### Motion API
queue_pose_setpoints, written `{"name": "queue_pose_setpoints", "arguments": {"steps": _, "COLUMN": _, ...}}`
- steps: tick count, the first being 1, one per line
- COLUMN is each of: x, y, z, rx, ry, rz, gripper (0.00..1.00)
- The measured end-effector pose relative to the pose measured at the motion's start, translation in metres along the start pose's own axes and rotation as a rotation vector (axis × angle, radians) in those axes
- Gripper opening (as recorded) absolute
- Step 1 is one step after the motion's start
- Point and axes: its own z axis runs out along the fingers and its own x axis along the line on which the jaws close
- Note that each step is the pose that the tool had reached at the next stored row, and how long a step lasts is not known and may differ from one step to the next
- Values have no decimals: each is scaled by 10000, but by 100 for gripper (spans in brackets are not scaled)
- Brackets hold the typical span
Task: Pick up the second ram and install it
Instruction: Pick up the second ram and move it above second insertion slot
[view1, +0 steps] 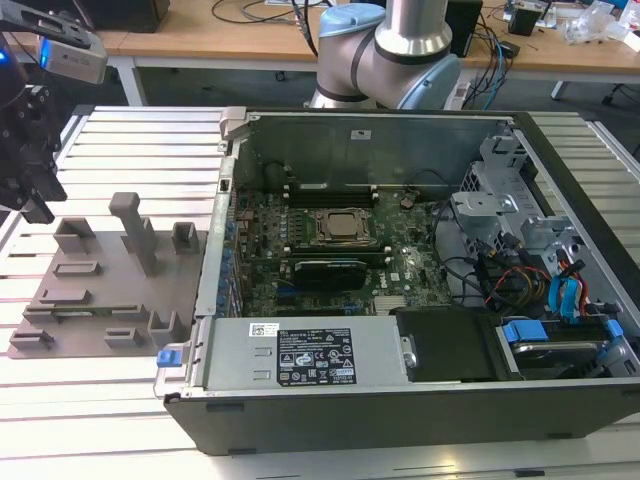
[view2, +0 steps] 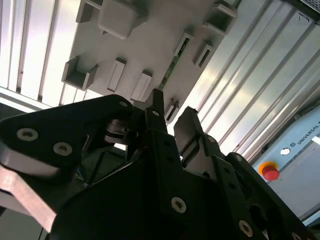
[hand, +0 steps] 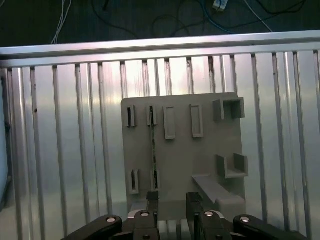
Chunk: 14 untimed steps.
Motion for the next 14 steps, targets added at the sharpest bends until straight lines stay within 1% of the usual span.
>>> {"name": "queue_pose_setpoints", "arguments": {"steps": 4, "x": 0, "y": -1, "z": 11, "rx": 1, "ry": -1, "rz": -1, "gripper": 36}}
{"name": "queue_pose_setpoints", "arguments": {"steps": 8, "x": 3, "y": -2, "z": 111, "rx": 0, "ry": -1, "rz": 0, "gripper": 36}}
{"name": "queue_pose_setpoints", "arguments": {"steps": 12, "x": 4, "y": -3, "z": 172, "rx": 0, "ry": 0, "rz": -1, "gripper": 36}}
{"name": "queue_pose_setpoints", "arguments": {"steps": 14, "x": 5, "y": -4, "z": 190, "rx": 0, "ry": -1, "rz": -1, "gripper": 36}}
